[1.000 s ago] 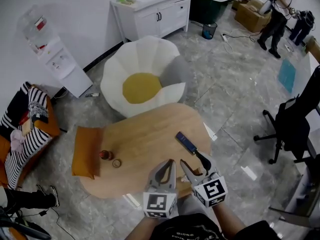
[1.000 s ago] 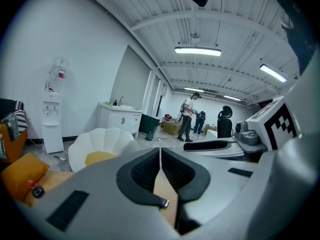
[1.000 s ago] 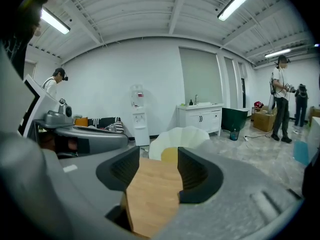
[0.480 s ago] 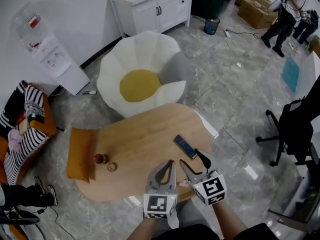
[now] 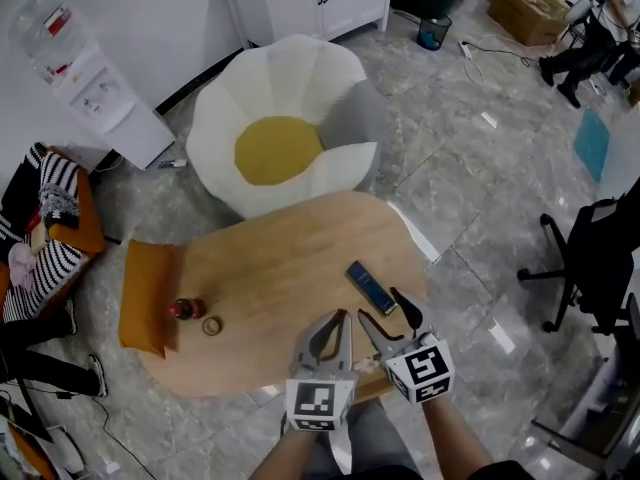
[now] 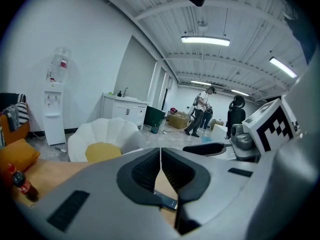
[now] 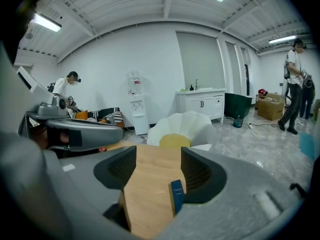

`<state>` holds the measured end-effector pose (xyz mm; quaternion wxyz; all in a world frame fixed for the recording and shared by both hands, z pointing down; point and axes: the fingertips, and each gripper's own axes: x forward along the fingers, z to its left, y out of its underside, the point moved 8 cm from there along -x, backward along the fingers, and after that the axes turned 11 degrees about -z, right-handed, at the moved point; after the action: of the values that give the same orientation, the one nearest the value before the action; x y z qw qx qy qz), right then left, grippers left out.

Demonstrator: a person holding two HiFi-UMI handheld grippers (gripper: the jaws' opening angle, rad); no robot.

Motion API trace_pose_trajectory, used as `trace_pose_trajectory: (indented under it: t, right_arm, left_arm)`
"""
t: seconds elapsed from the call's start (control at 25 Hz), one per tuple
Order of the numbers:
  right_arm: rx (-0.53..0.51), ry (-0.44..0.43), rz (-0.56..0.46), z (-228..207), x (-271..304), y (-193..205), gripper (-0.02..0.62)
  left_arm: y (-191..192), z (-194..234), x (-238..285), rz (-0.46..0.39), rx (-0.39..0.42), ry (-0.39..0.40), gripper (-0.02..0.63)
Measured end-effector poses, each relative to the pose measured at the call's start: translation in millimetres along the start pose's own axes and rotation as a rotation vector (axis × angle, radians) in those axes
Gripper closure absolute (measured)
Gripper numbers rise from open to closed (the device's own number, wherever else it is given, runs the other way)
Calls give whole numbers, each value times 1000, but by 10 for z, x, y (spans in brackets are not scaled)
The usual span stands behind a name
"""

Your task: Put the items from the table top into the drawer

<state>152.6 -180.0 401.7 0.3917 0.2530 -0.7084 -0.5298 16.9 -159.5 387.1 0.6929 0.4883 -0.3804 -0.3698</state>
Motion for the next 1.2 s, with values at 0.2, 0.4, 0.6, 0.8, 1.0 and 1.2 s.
trace_pose_trajectory:
  t: [0.2,0.4,0.6,0.8,1.0,1.2]
  right_arm:
    - [11,-7,14,-110,117,167,325]
    - [-1,-19,48,-206,238,365,325]
    - [19,-9,63,-339,339,571,325]
    - [34,-26,84,-391,443,796,325]
    - [32,-32,102,-432,571,989,325]
    - [36,-24,109,-495,651,1196,325]
  left_arm:
    - [158,90,139,12,1,-16,594]
    - [320,145,266,14,3,-24,594]
    - [507,172,427,24,11,-7,594]
    - [712,196,560,40,-9,-23,594]
    - [907,255,656,47,-17,-23,594]
    - [1099,341,673,54,-26,-50,594]
